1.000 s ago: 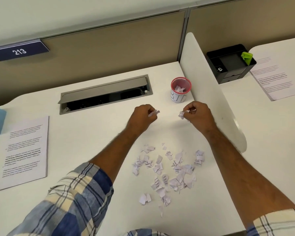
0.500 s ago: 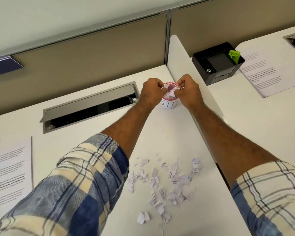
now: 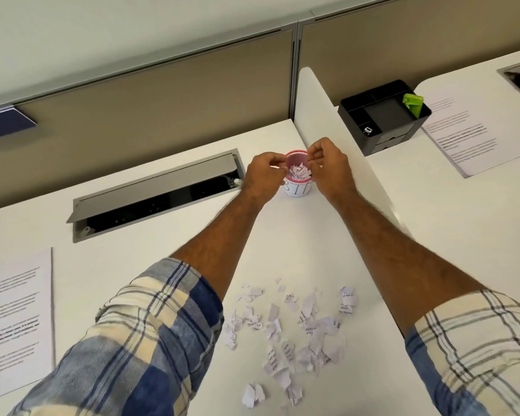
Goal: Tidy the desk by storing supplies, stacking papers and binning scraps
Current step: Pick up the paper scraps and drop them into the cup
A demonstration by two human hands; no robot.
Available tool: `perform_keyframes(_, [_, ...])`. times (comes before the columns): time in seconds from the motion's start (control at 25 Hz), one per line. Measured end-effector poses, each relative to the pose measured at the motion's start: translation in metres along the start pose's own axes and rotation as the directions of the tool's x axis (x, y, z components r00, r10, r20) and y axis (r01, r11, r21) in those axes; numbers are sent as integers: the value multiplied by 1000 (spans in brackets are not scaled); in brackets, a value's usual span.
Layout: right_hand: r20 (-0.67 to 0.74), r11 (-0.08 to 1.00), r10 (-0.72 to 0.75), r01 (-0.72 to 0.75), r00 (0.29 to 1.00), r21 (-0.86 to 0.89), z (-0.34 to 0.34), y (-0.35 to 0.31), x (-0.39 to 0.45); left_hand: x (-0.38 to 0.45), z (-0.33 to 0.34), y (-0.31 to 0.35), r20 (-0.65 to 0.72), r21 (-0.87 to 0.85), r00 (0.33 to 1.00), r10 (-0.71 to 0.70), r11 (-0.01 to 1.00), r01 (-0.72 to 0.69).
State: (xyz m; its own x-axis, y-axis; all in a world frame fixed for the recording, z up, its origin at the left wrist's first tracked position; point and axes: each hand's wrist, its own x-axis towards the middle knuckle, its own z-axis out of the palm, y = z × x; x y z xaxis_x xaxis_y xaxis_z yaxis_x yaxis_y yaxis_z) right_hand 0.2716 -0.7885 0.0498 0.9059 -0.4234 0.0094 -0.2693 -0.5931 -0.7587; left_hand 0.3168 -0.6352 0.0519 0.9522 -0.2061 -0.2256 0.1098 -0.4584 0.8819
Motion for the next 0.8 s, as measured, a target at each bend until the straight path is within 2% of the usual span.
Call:
perform_keyframes(0.16, [-31,997,-28,30,999,75,-1,3,-12,-32,-25,-29,-44,-65,999,-9,998,6])
perform_keyframes(0.36, [21,982,-117,113,993,148,7,22,-63,-101,-52,-92,-30,74,1000,-6,997,8])
perform_keyframes(0.52, [231,990,-112,88,966,111,21,53,-120,-149,-71,-132,64,152,996,-65,987,55])
perform_keyframes(0.64, [445,998,-64,70,893,4,26,70,-158,-180,-87,-154,141,117,981,-131,986,115])
perform_keyframes(0.8, [581,990,-37,108,813,-87,35,84,-196,-215,-94,-183,221,261,971,-95,965,35])
